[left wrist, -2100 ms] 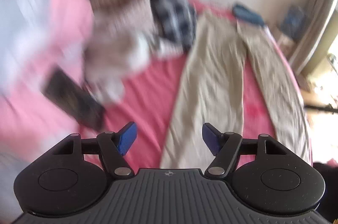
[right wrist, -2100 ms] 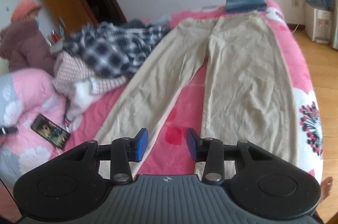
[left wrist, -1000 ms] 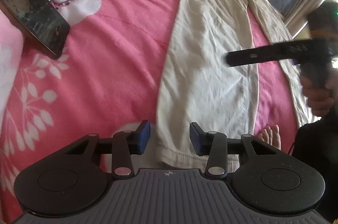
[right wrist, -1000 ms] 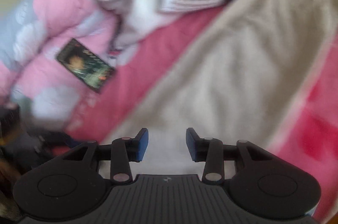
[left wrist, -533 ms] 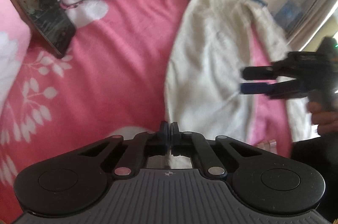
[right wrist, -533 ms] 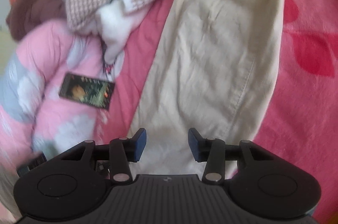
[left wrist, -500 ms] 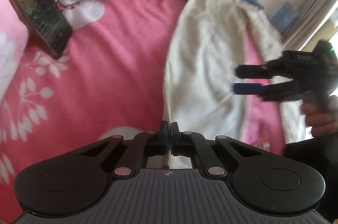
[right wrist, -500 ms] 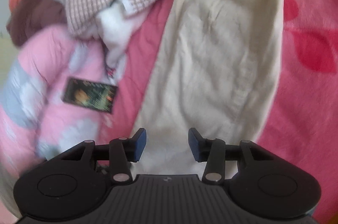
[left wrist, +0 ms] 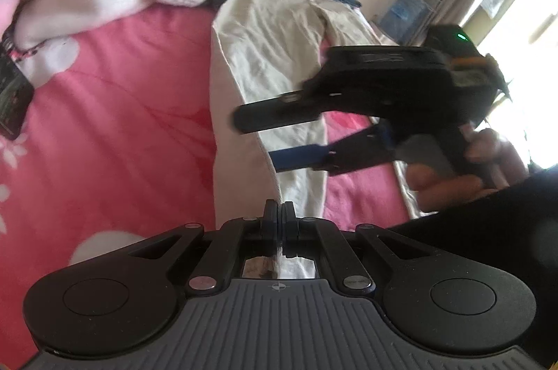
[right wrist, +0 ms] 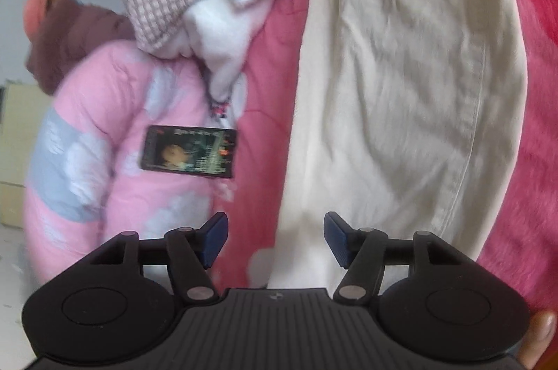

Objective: Fold clothes

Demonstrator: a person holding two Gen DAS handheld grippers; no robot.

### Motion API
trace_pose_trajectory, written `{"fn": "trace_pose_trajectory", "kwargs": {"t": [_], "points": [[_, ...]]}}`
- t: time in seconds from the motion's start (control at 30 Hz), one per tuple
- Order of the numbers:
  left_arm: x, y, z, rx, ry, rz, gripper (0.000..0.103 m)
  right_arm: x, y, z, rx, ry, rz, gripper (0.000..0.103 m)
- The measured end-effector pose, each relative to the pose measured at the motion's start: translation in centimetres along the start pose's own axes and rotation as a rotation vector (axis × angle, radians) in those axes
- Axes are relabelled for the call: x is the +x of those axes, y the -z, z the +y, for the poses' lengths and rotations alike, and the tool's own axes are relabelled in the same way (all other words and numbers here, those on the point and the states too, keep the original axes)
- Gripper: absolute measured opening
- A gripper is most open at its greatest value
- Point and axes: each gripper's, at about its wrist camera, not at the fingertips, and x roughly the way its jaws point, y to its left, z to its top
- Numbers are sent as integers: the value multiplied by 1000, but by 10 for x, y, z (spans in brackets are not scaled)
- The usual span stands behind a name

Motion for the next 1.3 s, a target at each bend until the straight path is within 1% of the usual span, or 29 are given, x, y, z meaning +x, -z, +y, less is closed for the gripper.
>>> {"fn": "trace_pose_trajectory", "kwargs": {"t": [0.07, 0.13, 0.17, 0.2, 0.27, 0.3, 0.33, 0.43, 0.5, 0.53, 0.57, 0.63, 0.67, 0.73, 0.77, 0.8, 0.87, 0.9, 0.93, 1.0, 1.03, 1.07, 1.1, 1.23, 1.3], "points": [[-1, 0, -2, 2, 7, 1, 0, 5, 1, 4, -26, 42, 10, 60], [-2, -3, -6, 12, 13, 1, 0, 10, 5, 5, -37, 79, 33, 38], [-3, -4, -8, 22, 16, 1, 0, 11, 8, 5, -37, 82, 36, 32], [-3, -5, -9, 31, 19, 4, 0, 11, 11, 4, -34, 78, 35, 22], [-2, -7, -11, 51, 28, 36, 1, 8, 17, 2, -20, 59, 5, 15], [-1, -8, -11, 62, 31, 56, 1, 5, 18, 0, -11, 47, -13, 7], [-3, -10, -10, 71, 31, 68, 2, 4, 19, -1, -7, 38, -24, 3], [-14, -16, -6, 82, 25, 86, 7, 1, 18, -2, -2, 14, -50, 2], [-22, -21, -2, 67, 19, 100, 11, 0, 18, -3, 1, -2, -68, 2], [-26, -25, 1, 55, 14, 101, 16, -1, 18, -4, 3, -10, -76, 2], [-30, -30, 6, 36, 3, 91, 20, -2, 17, -4, 4, -18, -85, 2], [-32, -47, 16, -14, -33, 55, 23, -4, 17, -5, 7, -34, -102, 2], [-28, -59, 19, -31, -52, 38, 28, -5, 17, -6, 9, -42, -111, 2], [-16, -84, 23, -47, -101, 6, 31, -9, 16, -3, -17, -41, -117, 2], [-4, -100, 21, -35, -129, -6, 31, -10, 16, -2, -24, -40, -119, 2], [11, -117, 19, -28, -141, -16, 31, -10, 16, -1, -22, -40, -120, 2], [40, -150, 16, -13, -165, -38, 37, -9, 17, -2, -11, -41, -121, 2], [56, -166, 15, -26, -162, -41, 40, -9, 17, -2, -6, -40, -124, 2], [74, -182, 14, -60, -142, -35, 48, -10, 17, -2, -5, -40, -129, 2], [108, -210, 9, -119, -133, -25, 49, -12, 16, -2, -11, -37, -138, 2], [124, -222, 5, -122, -135, -13, 49, -12, 16, -2, -19, -35, -137, 2], [140, -233, 0, -111, -148, -1, 49, -12, 15, -1, -28, -33, -134, 2], [154, -242, -6, -75, -177, 8, 49, -12, 14, 0, -38, -31, -132, 2], [204, -266, -25, 94, -326, 36, 49, -10, 11, 1, -62, -42, -112, 2], [223, -271, -26, 147, -395, 58, 49, -10, 11, 2, -83, -46, -109, 2]]}}
